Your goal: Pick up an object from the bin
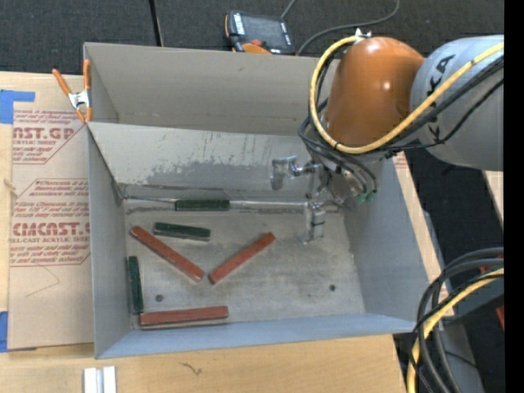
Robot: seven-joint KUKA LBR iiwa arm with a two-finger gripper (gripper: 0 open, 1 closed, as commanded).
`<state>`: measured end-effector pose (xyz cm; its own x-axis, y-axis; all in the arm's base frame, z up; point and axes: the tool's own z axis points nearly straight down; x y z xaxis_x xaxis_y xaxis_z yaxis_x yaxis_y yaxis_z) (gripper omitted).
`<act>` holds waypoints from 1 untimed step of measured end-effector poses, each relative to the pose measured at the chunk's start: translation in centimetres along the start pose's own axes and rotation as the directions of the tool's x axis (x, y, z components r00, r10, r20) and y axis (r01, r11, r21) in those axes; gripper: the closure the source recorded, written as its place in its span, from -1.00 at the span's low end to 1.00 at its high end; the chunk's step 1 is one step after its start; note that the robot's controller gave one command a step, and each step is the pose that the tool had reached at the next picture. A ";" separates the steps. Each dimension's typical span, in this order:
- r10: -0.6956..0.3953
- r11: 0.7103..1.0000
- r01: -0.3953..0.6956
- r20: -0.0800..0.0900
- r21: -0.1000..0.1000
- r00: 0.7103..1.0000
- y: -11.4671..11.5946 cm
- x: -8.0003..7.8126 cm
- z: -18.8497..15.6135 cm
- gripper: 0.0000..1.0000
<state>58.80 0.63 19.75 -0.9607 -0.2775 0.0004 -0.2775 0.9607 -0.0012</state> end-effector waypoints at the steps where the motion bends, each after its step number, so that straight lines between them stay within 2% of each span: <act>1: -0.034 0.999 0.034 -0.005 -0.005 0.999 1.3 0.2 12.3 -1.00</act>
Offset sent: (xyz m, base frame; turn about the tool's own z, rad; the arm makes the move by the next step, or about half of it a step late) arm -0.0030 0.0106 -0.1178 -0.0344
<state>58.28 1.81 7.44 -0.9507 -0.3101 0.0055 -0.3101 0.9507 0.0040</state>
